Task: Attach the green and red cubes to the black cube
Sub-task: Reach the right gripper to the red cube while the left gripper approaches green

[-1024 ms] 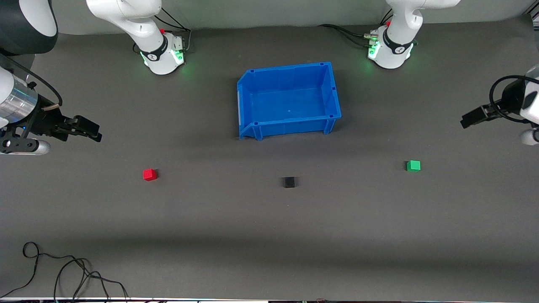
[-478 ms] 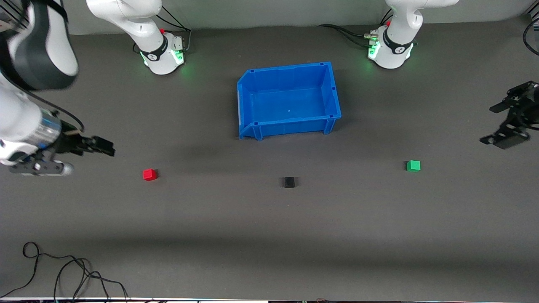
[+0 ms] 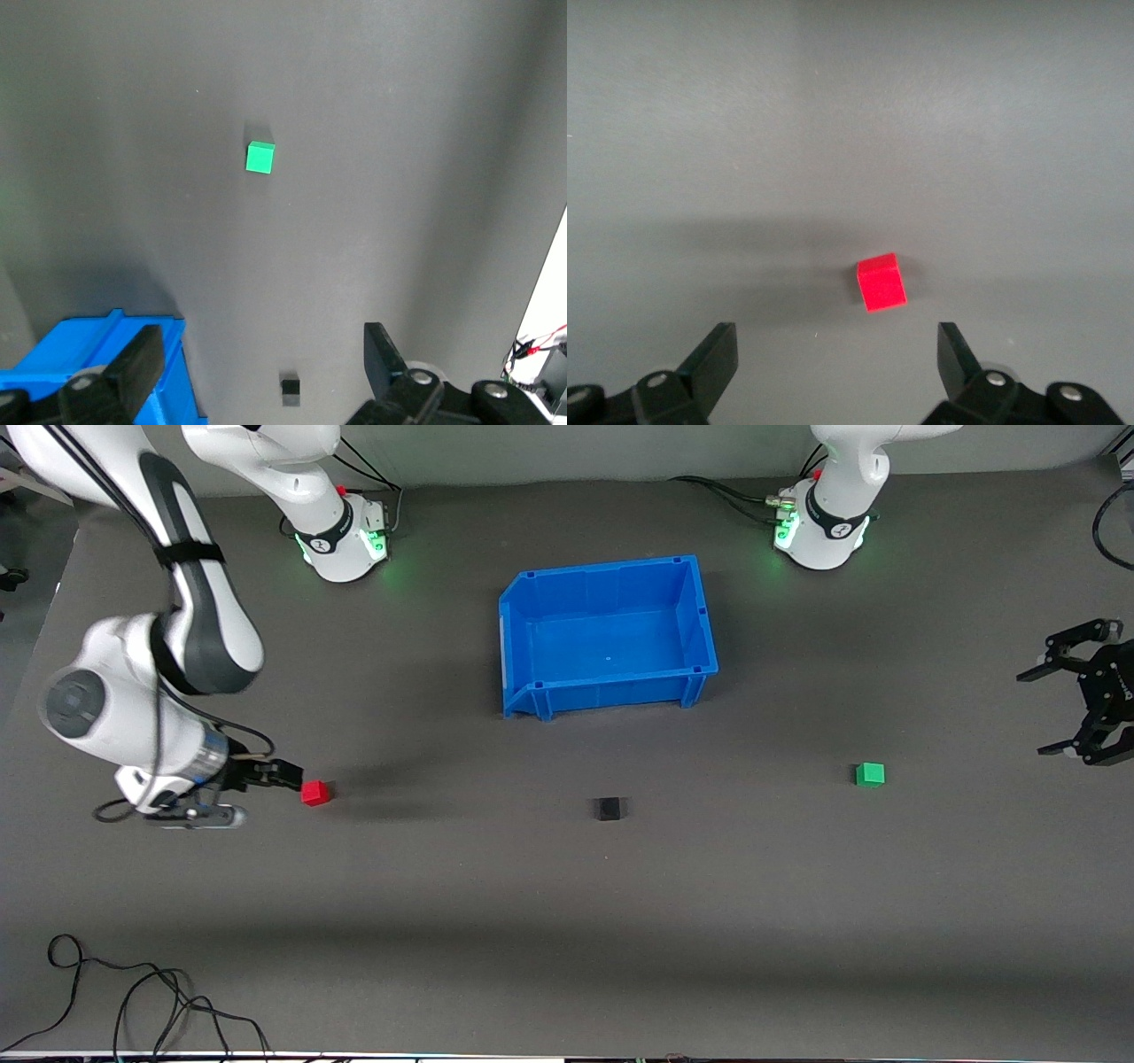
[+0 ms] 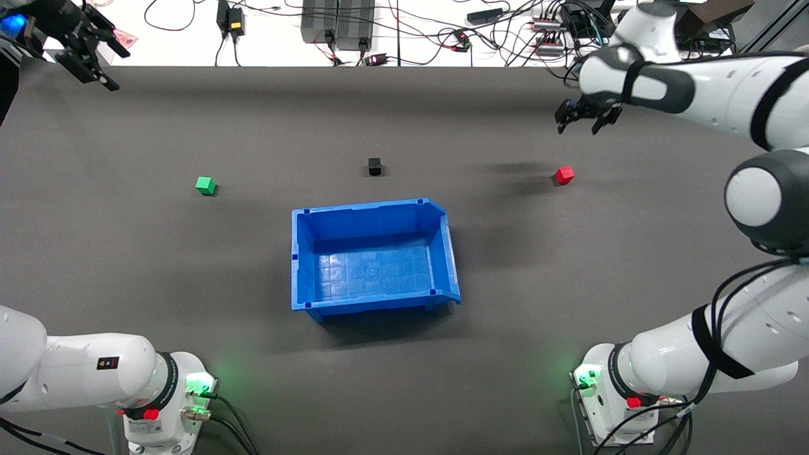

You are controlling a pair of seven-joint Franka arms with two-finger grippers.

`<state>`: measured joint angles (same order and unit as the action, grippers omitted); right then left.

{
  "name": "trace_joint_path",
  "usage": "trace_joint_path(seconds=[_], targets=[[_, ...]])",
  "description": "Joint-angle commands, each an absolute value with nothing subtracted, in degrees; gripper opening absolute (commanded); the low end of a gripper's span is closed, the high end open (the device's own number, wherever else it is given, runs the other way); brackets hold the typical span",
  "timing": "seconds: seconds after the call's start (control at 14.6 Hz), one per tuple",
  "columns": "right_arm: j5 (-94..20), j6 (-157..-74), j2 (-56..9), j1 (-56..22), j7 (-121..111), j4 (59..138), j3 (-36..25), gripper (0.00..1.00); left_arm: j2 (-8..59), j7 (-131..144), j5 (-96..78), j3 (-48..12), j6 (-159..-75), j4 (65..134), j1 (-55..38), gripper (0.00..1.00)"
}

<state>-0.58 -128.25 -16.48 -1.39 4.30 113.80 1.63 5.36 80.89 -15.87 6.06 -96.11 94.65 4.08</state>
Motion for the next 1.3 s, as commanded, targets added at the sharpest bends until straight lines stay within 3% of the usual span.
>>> trace_joint_path(seconds=[0.0, 0.27, 0.75, 0.89, 1.16, 1.23], targets=[[0.6, -134.2, -21.5, -1.4, 3.0, 114.3, 1.5, 1.00, 4.6, 82.0, -18.8, 5.8, -102.5, 101.6, 4.3, 1.00], [0.6, -142.4, -27.4, -0.8, 0.2, 115.5, 1.2, 1.00, 5.0, 73.6, -24.6, 5.8, -113.0, 111.6, 5.8, 1.00], [0.6, -145.0, -29.8, -1.0, 0.2, 117.7, 1.2, 0.99, 12.2, 57.0, -30.6, 5.8, -122.2, 118.5, 6.2, 1.00], [0.6, -145.0, -29.4, -1.0, -0.3, 118.4, 1.1, 0.93, 13.0, 50.1, -33.5, 5.8, -123.7, 120.8, 6.3, 1.00], [0.6, -145.0, -29.4, -1.0, -0.4, 118.6, 1.1, 0.62, 16.7, 42.6, -37.3, 5.7, -130.1, 124.3, 6.2, 1.00], [0.6, -145.0, -29.4, -0.9, -0.4, 118.6, 1.1, 0.59, 17.0, 40.3, -39.5, 5.8, -131.3, 125.2, 6.2, 1.00]])
